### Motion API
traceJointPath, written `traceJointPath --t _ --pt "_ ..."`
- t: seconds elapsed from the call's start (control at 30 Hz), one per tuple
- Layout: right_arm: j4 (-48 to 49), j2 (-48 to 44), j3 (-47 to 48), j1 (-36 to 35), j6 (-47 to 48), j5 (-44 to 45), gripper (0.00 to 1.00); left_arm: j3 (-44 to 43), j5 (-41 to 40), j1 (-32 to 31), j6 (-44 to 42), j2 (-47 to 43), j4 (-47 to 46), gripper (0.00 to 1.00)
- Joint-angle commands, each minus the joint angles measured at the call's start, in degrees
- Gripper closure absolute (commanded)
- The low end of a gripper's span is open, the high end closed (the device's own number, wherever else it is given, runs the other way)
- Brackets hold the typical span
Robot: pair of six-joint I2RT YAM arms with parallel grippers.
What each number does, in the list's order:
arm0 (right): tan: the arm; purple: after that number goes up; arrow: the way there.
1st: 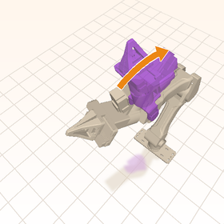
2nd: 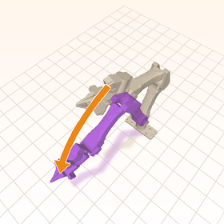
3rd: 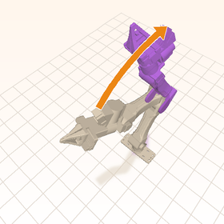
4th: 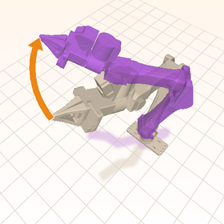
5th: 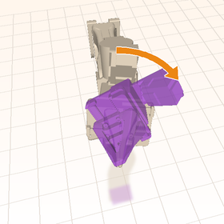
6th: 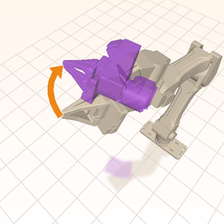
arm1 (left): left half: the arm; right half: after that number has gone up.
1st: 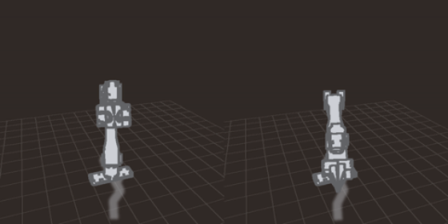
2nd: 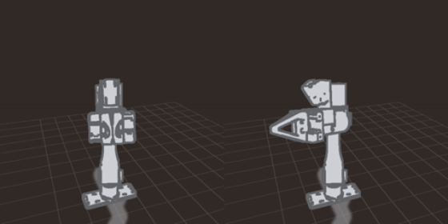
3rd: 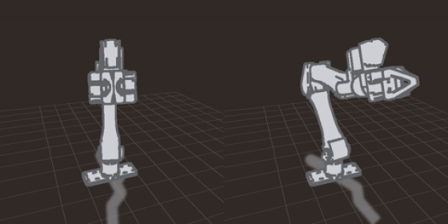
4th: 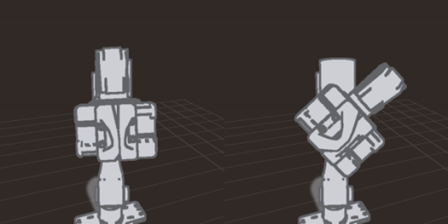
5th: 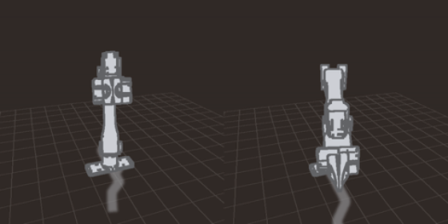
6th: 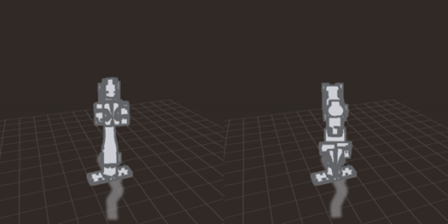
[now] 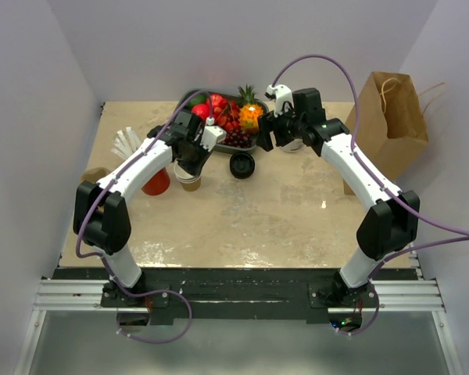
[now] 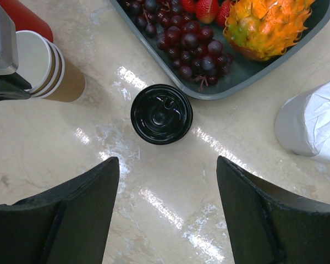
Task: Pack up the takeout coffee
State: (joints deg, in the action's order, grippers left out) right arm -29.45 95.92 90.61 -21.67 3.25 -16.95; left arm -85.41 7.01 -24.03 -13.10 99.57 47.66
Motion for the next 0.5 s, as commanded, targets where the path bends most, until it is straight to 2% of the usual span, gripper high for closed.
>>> traceJointPath --t 0.0,0.13,0.3,0.47 --pt "1.9 -1.3 0.0 0.0 0.6 0.7 0.25 -1.9 -0.1 0.1 -1.1 0.1 0.0 0.83" --pt "2.0 -1.2 -0.1 0.0 0.4 0.7 0.25 -1.8 -0.4 0.2 -1.2 -0.1 0.0 0.81" --pt "2.0 -1.1 0.1 0.0 0.4 0.7 0.25 -1.8 -0.6 0.1 -1.5 0.1 0.1 0.84" --pt "2.0 -1.1 0.1 0.0 0.4 0.7 0.25 -2.0 -0.9 0.2 -2.3 -0.5 0.2 0.99"
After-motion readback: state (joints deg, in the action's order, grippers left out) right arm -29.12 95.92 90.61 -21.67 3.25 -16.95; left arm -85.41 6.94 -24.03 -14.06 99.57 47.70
